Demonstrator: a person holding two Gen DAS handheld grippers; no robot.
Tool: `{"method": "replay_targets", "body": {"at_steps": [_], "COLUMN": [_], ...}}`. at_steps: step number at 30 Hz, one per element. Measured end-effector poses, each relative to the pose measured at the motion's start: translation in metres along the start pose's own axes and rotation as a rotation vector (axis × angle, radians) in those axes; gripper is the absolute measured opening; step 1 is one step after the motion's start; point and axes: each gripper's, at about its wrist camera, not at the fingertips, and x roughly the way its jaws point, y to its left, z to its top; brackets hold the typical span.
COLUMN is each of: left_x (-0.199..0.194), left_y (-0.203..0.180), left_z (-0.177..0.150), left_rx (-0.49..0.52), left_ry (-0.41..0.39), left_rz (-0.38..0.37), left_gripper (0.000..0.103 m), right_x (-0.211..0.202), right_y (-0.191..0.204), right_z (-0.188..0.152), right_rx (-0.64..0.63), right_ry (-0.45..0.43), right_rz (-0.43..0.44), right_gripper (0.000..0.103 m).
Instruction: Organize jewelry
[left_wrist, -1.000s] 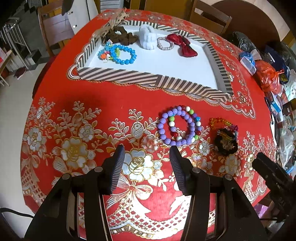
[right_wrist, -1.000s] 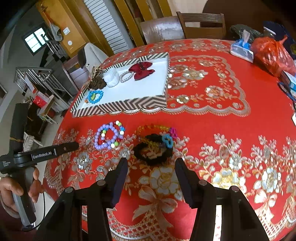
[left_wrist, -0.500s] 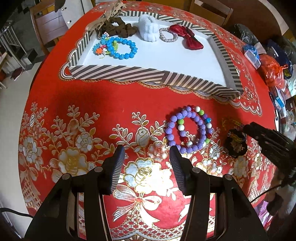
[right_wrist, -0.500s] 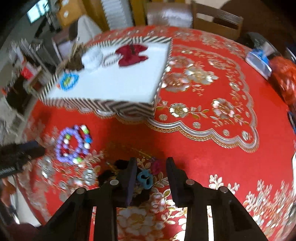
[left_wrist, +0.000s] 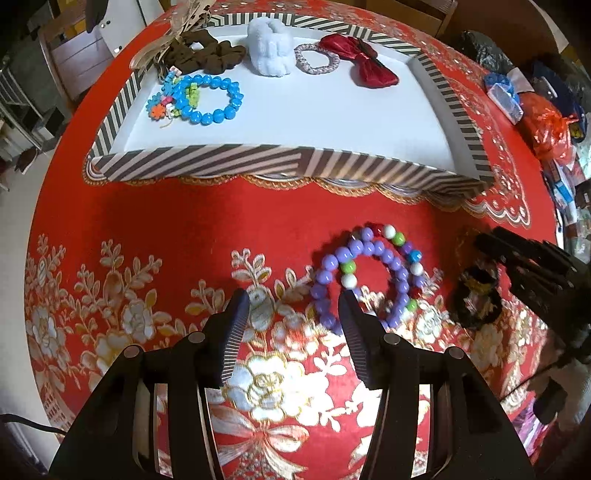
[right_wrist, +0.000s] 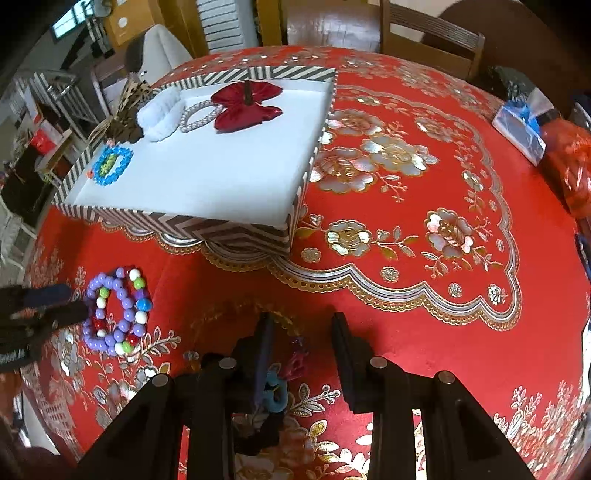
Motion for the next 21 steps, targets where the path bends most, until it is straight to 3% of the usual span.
{"method": "replay_targets", "body": {"at_steps": [3,5,7,8,13,21], "left_x": [0.004,0.005,0.006,0.006,0.003,-0.045], "left_y": [0.0,-0.002,-0.003,-0.005,-0.002,0.003], "left_z": [0.005,0.007,0.009,0.009,0.006,0.0], "left_rx": [0.004,0.022,0.039,0.058,0.068,0.05], "left_ry": [-0.017,-0.026,-0.03,-0.041,-0.037,-0.109], "left_rz": [-0.019,-0.035,-0.067,-0.032,-0.083,-0.14], "left_gripper": [0.05,0.046,0.02,0.009,0.008,0.008], "right_x": [0.001,0.001,0.0,0.0,-0.013,-0.058], "right_y": [0.0,-0.001,0.0,0.0,-0.003,-0.005], "right_z": [-0.001,-0.001,-0.002,-0.003,-0.002,0.001], "right_rx": [-0.001,0.006,-0.003,-0.001,0.032,0.064], "right_ry": [-0.021,-0.044,-0.056,-0.056,-0.084,-0.167], "right_rz": [0.011,0.032,0.019,0.022,0.072,0.16], "right_gripper": [0.031,0.019,0.013,0.008,0.008,0.008]}}
